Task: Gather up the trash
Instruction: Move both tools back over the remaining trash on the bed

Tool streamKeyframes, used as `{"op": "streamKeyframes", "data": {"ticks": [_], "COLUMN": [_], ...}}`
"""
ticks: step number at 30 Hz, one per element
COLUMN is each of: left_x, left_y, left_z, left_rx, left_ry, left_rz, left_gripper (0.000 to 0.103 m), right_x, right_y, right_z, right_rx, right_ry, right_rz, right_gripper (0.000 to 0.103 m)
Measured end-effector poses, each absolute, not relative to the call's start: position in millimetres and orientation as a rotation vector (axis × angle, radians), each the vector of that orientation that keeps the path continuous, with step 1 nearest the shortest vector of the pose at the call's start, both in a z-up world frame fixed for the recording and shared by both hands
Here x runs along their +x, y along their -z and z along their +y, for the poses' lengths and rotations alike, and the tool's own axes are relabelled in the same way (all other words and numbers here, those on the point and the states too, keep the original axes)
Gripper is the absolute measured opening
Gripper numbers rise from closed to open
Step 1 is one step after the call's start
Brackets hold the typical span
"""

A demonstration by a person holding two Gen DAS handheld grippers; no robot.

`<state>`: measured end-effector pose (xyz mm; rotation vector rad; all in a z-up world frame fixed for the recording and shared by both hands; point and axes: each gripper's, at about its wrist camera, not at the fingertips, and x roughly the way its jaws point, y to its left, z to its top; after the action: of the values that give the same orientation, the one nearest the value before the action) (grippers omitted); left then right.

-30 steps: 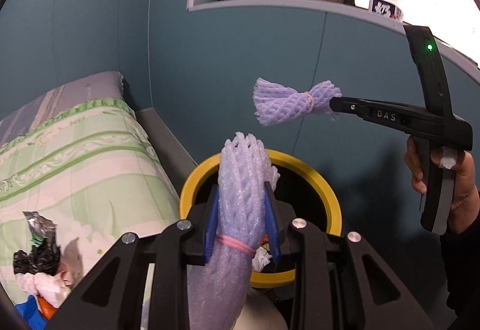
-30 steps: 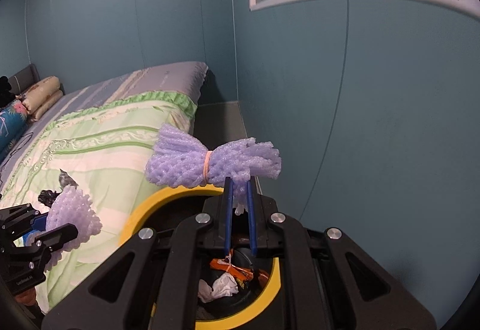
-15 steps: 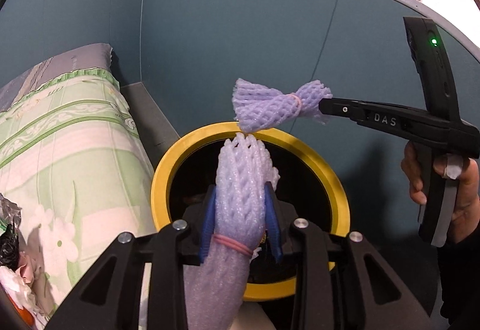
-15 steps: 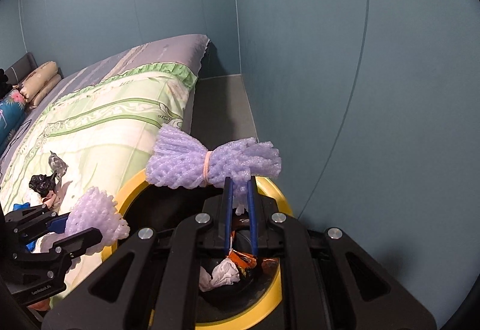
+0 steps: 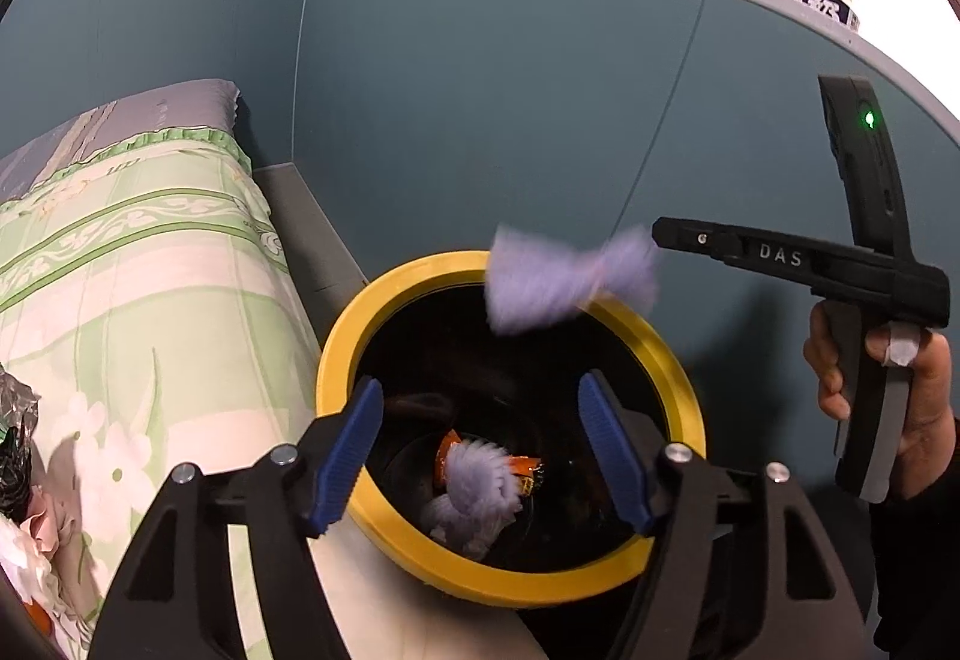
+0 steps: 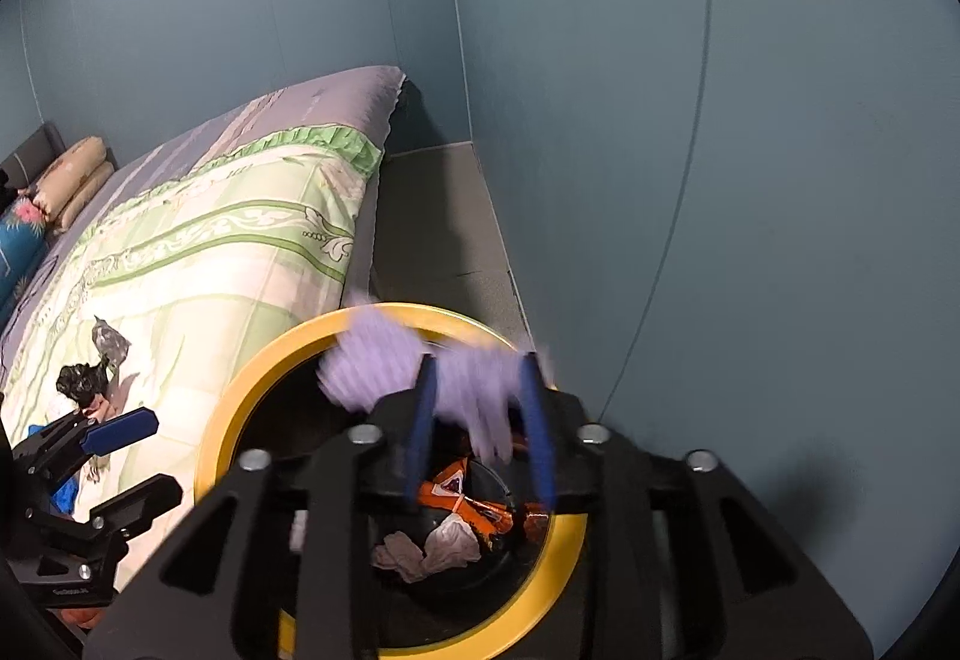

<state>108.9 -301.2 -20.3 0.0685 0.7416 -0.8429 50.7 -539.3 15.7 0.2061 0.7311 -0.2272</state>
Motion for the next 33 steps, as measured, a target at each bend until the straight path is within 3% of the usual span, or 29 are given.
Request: {"op": "streamKeyframes", "data": {"ticks": [13,16,33], "left_x": [107,104,86], "left_y": [-10,-20,-58], "left_z": [-252,-230,-81], "left_rx": [0.036,0.017,-0.011], "left_ry": [0.771,0.732,0.470], "left_rz": [0.679,0.658,0.556], "left_gripper": [0.070,0.074,0.089], "right_x": [38,37,59], "right_y": [-40,-50,-93], "right_z": [-529,-519,-419], "right_rx": [0.211,0.205,0.133], "right_ry": [0.227,0.211,-0.011], "right_rz": [0.691,0.671,0.585], "right_gripper": [0.035,0.042,0.053]}}
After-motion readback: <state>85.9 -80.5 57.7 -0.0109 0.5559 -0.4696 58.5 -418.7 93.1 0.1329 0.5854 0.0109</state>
